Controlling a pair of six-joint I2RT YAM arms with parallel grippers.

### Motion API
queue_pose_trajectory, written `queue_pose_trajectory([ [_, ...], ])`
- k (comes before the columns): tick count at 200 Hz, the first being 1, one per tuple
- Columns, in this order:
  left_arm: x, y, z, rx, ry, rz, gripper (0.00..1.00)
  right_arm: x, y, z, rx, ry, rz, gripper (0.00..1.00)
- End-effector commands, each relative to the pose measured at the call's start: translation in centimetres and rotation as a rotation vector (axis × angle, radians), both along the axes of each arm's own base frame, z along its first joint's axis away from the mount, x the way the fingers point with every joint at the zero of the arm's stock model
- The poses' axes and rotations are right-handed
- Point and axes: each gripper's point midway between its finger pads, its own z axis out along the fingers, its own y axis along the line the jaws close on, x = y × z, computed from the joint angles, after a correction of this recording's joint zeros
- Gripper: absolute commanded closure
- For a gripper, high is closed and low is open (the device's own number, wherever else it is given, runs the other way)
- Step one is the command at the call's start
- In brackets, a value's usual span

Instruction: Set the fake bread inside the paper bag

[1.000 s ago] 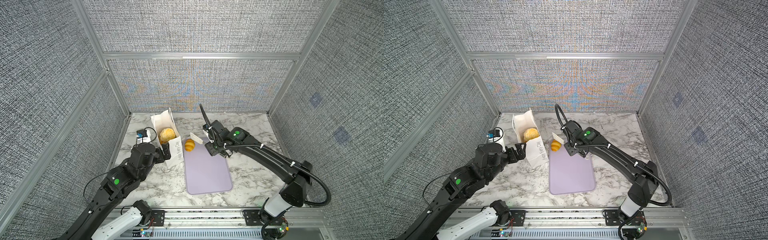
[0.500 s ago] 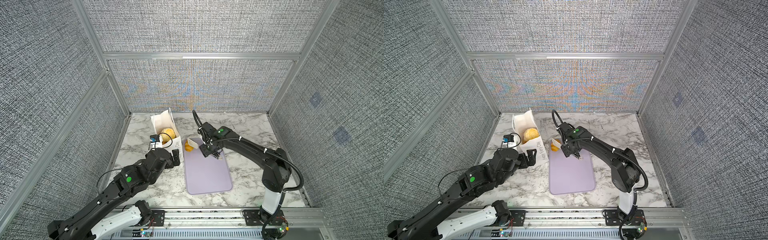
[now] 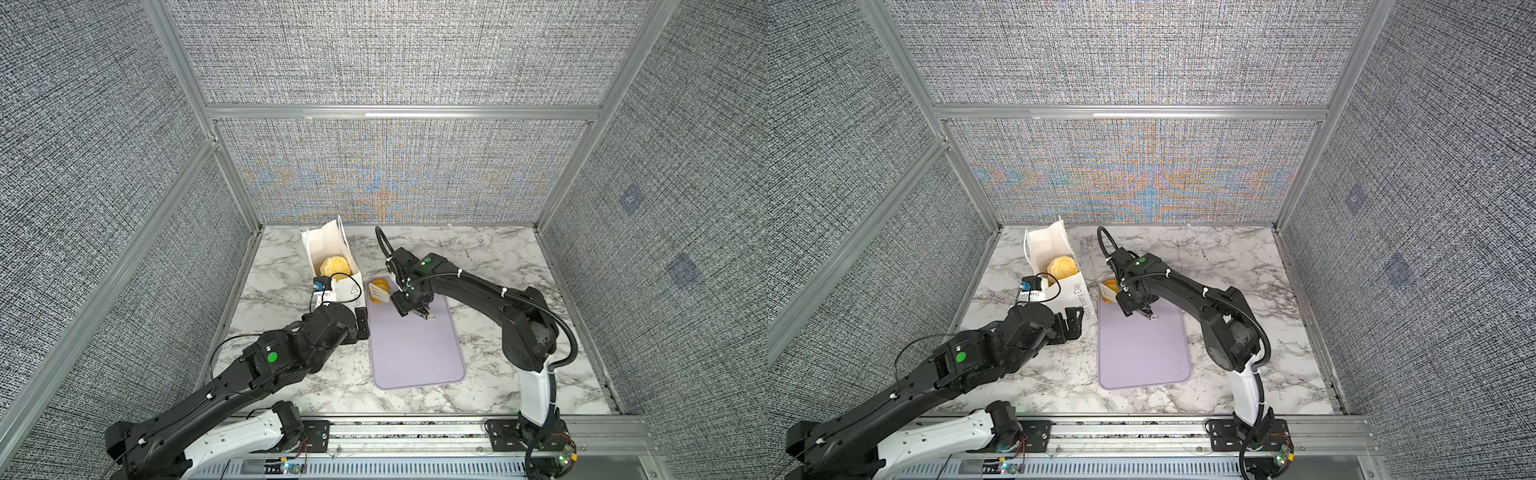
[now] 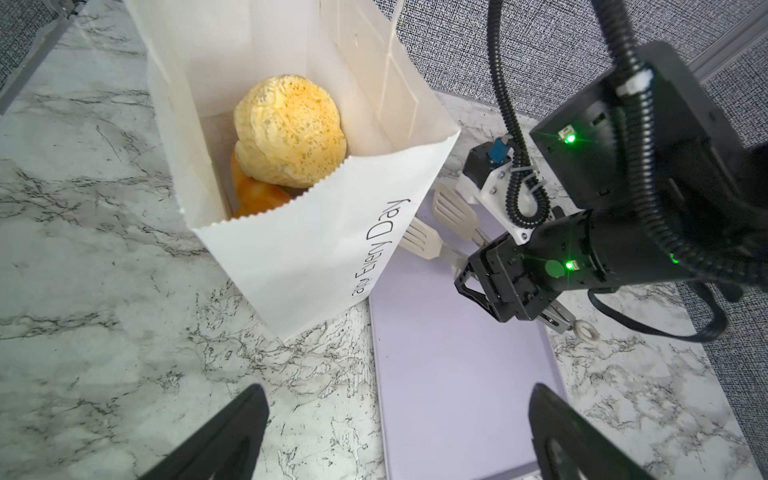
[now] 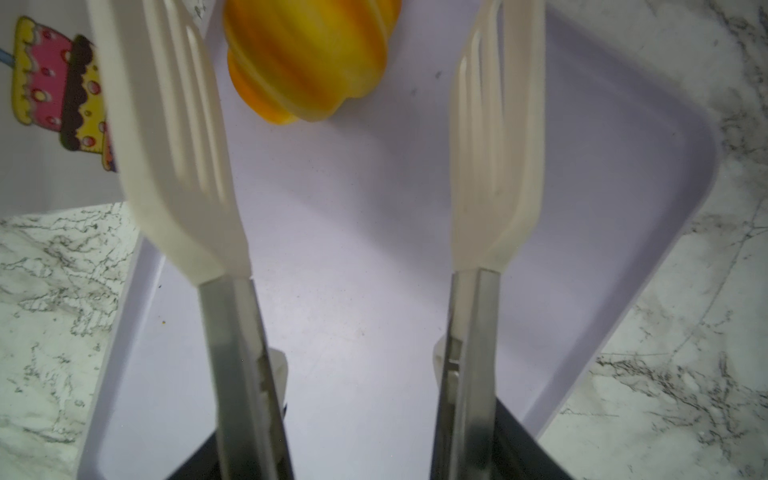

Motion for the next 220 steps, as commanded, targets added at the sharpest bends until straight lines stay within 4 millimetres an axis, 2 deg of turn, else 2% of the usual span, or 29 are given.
queue_pose_trajectory([
  [1, 0.1, 0.0, -0.1, 0.017, 0.001, 0.009, 0.01, 0.3, -0.2, -0.2, -0.02, -0.003, -0.009, 0.34],
  [62, 0.5, -0.8, 0.0, 0.044, -0.014, -0.009, 0.01, -0.5, -0.4, -1.1, -0.052, 0.032, 0.066, 0.39],
  [113, 0.4, -0.8, -0.2, 0.042, -0.01, -0.011, 0.01, -2.1, -3.6, -1.9, -0.136, 0.081, 0.146, 0.41],
  [152, 0.5, -1.0, -0.3, 0.042, -0.009, -0.015, 0.01, -2.2, -5.7, -0.8, -0.151, 0.065, 0.125, 0.41],
  [168, 0.6, -1.2, -0.4, 0.046, -0.009, -0.02, 0.01, -2.0, -5.4, 0.1, -0.122, 0.051, 0.102, 0.4],
  [190, 0.6, -1.4, -0.3, 0.048, -0.01, -0.022, 0.01, -2.1, -3.8, 1.1, -0.033, 0.057, 0.052, 0.39],
  [220, 0.6, -1.5, -0.3, 0.045, -0.012, -0.027, 0.01, -2.2, -1.9, 1.4, 0.029, 0.05, 0.027, 0.38],
])
